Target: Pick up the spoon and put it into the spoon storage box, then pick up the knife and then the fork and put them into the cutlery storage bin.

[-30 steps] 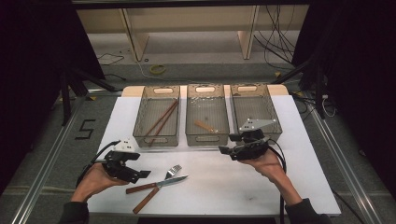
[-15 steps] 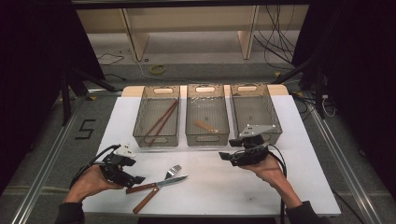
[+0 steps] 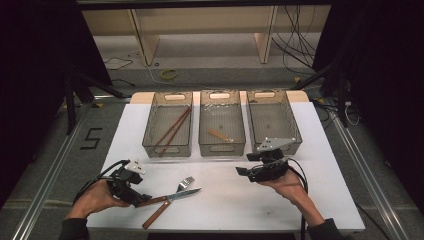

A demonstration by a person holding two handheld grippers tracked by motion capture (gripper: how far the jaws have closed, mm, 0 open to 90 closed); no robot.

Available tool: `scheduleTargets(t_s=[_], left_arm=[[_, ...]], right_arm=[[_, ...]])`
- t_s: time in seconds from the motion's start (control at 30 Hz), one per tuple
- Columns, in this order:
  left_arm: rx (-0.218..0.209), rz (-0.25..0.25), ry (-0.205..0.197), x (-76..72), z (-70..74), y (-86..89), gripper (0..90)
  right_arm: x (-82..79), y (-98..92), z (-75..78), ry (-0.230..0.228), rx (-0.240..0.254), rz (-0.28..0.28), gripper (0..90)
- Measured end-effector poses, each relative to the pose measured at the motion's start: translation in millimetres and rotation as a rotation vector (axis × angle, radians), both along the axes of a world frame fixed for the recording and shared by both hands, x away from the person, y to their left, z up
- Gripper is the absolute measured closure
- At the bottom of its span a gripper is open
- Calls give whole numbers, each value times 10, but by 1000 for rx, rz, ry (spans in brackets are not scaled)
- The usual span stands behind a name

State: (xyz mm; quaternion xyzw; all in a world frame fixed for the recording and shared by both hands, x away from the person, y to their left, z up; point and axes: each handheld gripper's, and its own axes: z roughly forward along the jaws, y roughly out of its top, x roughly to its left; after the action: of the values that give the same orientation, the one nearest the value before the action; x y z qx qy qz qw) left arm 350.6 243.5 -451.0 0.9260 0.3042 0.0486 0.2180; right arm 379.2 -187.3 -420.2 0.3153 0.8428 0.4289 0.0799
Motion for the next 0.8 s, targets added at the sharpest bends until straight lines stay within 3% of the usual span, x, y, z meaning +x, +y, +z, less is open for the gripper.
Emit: scheduleTargets(t_s=[0.63,0.8], left_arm=[[79,-44,31,-31,-105,-17,322],[81,-59,32,-61,-112,-25,358]], right_arm=[[-52,-36,-46,3,-13,-3,345],[-68,-32,-63,6,-22,-2,344]])
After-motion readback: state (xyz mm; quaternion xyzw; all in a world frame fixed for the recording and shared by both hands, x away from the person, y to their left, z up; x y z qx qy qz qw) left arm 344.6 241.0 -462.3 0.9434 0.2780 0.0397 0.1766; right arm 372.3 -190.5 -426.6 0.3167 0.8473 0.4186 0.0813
